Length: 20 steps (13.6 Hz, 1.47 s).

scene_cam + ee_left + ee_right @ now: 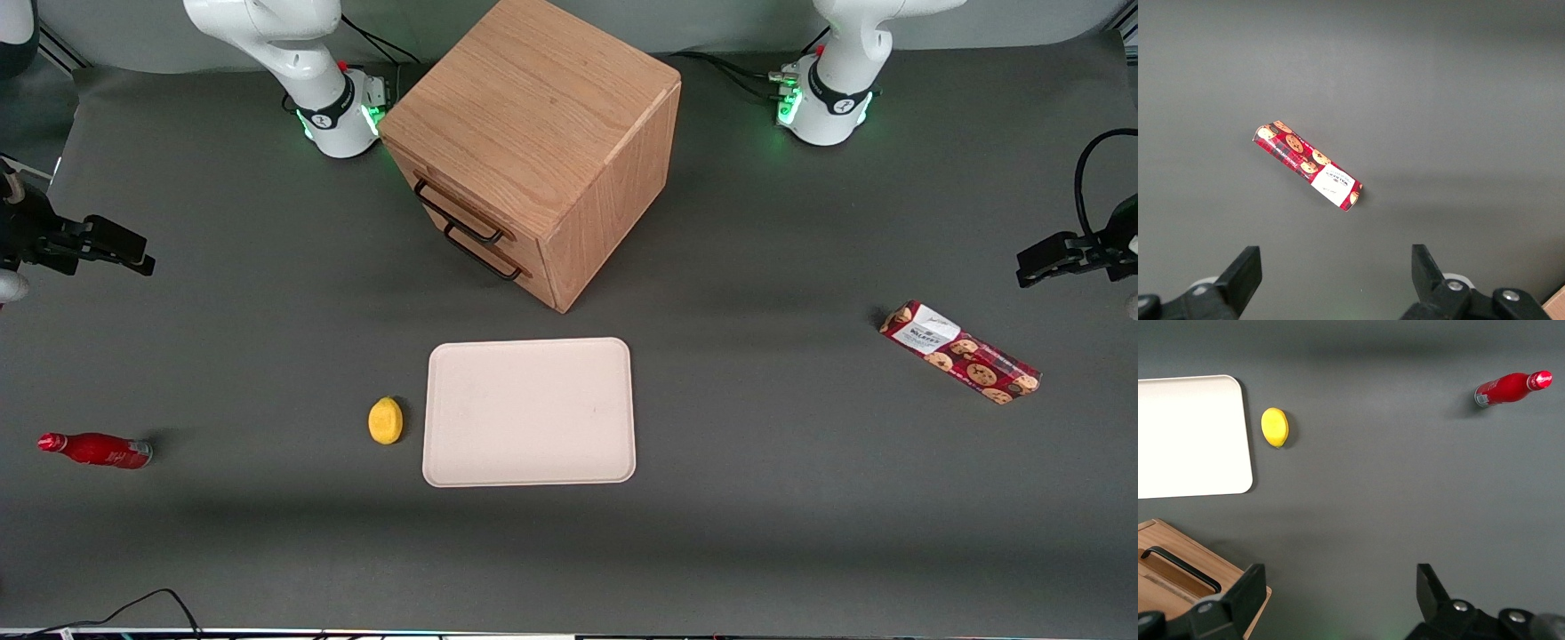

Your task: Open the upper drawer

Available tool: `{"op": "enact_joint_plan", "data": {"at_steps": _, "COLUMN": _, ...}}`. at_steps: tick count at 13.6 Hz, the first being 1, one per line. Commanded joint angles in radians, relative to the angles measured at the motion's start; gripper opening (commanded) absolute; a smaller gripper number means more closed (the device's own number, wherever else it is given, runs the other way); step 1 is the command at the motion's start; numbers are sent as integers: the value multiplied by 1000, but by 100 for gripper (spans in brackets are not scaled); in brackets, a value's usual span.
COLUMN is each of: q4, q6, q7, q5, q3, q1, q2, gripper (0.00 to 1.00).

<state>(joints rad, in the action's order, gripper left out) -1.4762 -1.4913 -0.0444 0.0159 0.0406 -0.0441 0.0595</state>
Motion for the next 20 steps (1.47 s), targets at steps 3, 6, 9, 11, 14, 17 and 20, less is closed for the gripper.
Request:
{"op": "enact_joint_plan", "data": {"at_steps": 3, "q4": 36, "q6": 13, "q7": -23, "q5": -28, "q3": 1, "q1": -8, "q2": 26, "gripper": 100}}
{"op": "enact_joint_plan", "data": {"at_steps": 6, "q4": 34, "q6": 13, "q7": -14, "q5": -28, "q3": 2, "q1": -10, "q2": 26, "gripper": 100}}
{"op": "enact_joint_plan", "data": {"at_steps": 9, "q4": 33, "q6": 14, "q7": -20, "q5": -27, "q3": 2, "q1": -13, "q2": 25, "gripper": 100}}
{"op": "enact_joint_plan", "data": {"at_steps": 11, "q4": 31, "q6": 16, "q7": -9, "q5": -27, "q3": 2, "q1": -11, "q2": 26, "gripper": 100}}
{"op": "enact_joint_plan", "data": {"at_steps": 14, "q4": 28, "q6": 16, "q7": -9, "q5": -27, "q3": 1, "q1": -13, "q2": 26, "gripper": 100}}
{"op": "enact_joint_plan", "data": {"at_steps": 17, "q4": 27, "q6": 16, "q7": -8, "q5": -27, "q3": 2, "q1": -10, "q2": 26, "gripper": 100}}
{"op": "enact_joint_plan", "data": {"at_steps": 20, "q4": 28, "q6": 16, "q7": -8, "q5": -28, "q3": 5, "q1": 7, "q2": 26, "gripper": 100}}
